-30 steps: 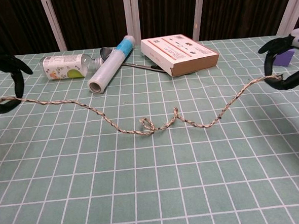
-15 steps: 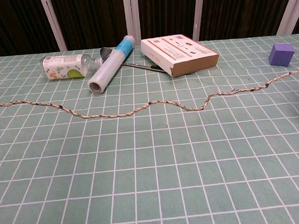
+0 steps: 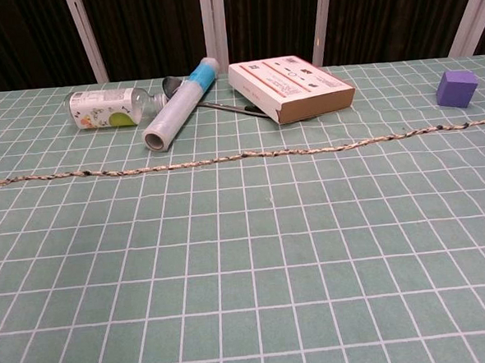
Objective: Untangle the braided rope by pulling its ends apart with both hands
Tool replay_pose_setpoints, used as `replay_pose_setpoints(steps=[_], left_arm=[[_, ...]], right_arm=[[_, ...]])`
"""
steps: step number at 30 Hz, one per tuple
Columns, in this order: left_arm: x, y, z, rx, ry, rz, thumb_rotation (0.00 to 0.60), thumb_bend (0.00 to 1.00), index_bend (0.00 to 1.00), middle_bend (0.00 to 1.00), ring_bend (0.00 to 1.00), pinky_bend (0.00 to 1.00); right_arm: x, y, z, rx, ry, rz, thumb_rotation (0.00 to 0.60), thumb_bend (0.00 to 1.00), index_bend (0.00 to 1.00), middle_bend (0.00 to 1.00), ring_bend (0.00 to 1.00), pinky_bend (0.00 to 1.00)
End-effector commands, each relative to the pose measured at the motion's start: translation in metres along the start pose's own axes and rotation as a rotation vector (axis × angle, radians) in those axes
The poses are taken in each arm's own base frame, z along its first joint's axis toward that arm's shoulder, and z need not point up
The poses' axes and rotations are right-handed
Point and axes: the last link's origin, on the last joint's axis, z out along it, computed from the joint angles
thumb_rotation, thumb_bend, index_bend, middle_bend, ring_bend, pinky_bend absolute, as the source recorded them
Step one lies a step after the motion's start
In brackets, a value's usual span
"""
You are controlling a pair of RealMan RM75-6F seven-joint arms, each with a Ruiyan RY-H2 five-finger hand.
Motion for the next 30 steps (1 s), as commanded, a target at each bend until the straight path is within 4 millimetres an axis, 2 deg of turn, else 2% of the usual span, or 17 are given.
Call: replay_pose_setpoints(steps=[1,11,22,30], left_arm=[[-0.004,0.000,0.002,0.002,-0.007,0.008,0.600,0.55,0.60,0.18,0.00,0.00],[-0.022,0.005,0.013,-0.003,-0.035,0.044,0.600,0.55,0.60,0.18,0.00,0.00],[-0.044,0.022,0.030,-0.032,-0.058,0.112,0.600,0.55,0.60,0.18,0.00,0.00],[-0.051,0.028,0.033,-0.038,-0.077,0.142,0.600,0.52,0.59,0.16,0.00,0.00]], right_arm=[[-0.005,0.007,0.000,-0.019,-0.012,-0.004,0.600,0.46,0.65,0.18,0.00,0.00],[-0.016,0.021,0.002,-0.061,-0.031,-0.022,0.600,0.46,0.65,0.18,0.00,0.00],[-0.030,0.033,0.006,-0.105,-0.067,-0.049,0.600,0.46,0.65,0.18,0.00,0.00],[-0.033,0.038,0.007,-0.120,-0.082,-0.069,0.600,0.46,0.64,0.18,0.00,0.00]])
